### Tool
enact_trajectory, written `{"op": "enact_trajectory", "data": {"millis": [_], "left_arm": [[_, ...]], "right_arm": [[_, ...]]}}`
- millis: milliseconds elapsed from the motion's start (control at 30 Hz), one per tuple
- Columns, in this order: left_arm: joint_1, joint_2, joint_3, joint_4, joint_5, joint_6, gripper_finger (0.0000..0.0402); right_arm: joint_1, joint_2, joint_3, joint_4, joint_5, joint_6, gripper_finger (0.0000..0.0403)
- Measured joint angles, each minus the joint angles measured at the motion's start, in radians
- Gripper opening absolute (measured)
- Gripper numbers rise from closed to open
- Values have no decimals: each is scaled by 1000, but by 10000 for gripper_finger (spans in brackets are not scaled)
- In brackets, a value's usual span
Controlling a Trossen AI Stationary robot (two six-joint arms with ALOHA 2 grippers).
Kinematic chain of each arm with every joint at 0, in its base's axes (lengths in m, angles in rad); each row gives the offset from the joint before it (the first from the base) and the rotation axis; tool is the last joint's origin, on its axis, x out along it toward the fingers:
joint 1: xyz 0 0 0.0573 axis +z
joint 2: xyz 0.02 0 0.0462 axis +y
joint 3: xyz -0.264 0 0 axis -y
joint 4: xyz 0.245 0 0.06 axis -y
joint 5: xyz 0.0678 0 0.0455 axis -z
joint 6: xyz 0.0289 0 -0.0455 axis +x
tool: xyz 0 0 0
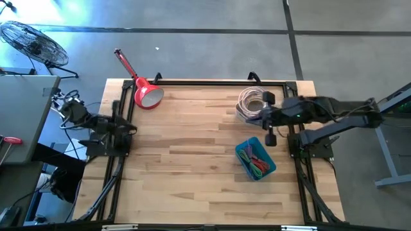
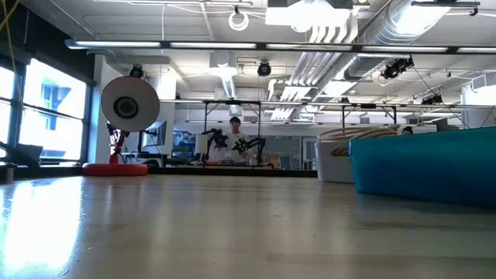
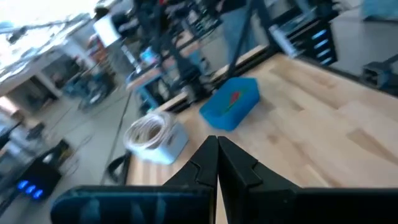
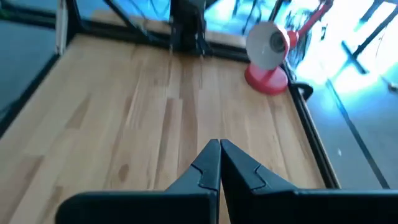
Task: Pick & Place USB Port
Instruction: Return to Home Position
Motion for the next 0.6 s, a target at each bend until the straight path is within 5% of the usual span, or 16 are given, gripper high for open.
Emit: {"op": "enact_trajectory", "data": {"millis": [300,600], "left_arm": [[0,-91,-229,143,118,-3,0],[0,-96,-399,274,181,-26,0]], "right_arm": [[0,-320,-450,413,-29,41,0],[0,-403,-759,695,-34,50,0]]}}
